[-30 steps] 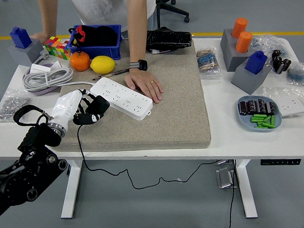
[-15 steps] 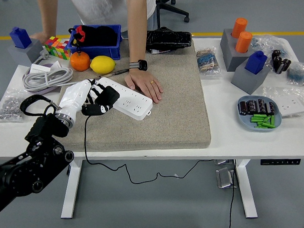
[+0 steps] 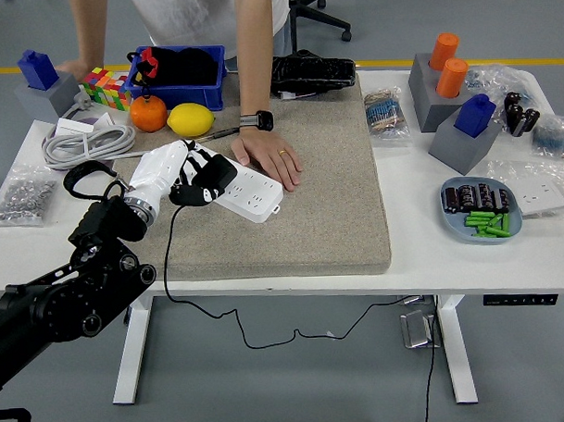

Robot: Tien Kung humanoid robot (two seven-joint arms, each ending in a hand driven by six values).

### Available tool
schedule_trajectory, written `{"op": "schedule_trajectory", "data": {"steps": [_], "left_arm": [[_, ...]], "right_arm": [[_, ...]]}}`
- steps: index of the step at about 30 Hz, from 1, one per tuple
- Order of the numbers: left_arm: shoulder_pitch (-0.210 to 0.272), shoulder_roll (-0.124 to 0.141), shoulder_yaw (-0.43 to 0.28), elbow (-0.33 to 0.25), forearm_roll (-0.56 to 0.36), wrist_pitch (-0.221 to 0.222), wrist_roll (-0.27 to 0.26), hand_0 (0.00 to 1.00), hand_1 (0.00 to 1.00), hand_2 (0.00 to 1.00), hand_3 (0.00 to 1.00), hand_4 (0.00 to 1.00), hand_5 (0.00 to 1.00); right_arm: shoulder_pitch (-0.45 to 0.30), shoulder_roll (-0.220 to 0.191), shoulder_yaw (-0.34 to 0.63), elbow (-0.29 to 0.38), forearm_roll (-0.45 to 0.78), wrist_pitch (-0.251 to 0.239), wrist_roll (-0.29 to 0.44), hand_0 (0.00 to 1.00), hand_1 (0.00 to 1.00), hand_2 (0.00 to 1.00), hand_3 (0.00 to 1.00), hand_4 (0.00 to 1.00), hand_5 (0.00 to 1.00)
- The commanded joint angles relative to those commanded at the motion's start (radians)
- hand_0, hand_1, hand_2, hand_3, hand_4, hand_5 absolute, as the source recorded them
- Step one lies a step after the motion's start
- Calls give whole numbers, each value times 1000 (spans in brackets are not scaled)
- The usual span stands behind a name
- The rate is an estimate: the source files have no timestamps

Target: Press the white button,pick up the black plug,place it near the board,insert it into the board

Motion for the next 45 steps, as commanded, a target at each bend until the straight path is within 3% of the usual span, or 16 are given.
{"op": "schedule_trajectory", "data": {"steps": [10,45], "left_arm": [[-28,-19,28,77,-4,4,3,314,291,279,539,631,2],[-33,-31,26,123,38,20,33,283,280,276,539,642,2]], "right_arm": [[2,-1,-8,0,3,0,1,669,599,576,562,617,286],[-2,-2,-11,4,6,-2,4,666,597,575,562,615,279]]}}
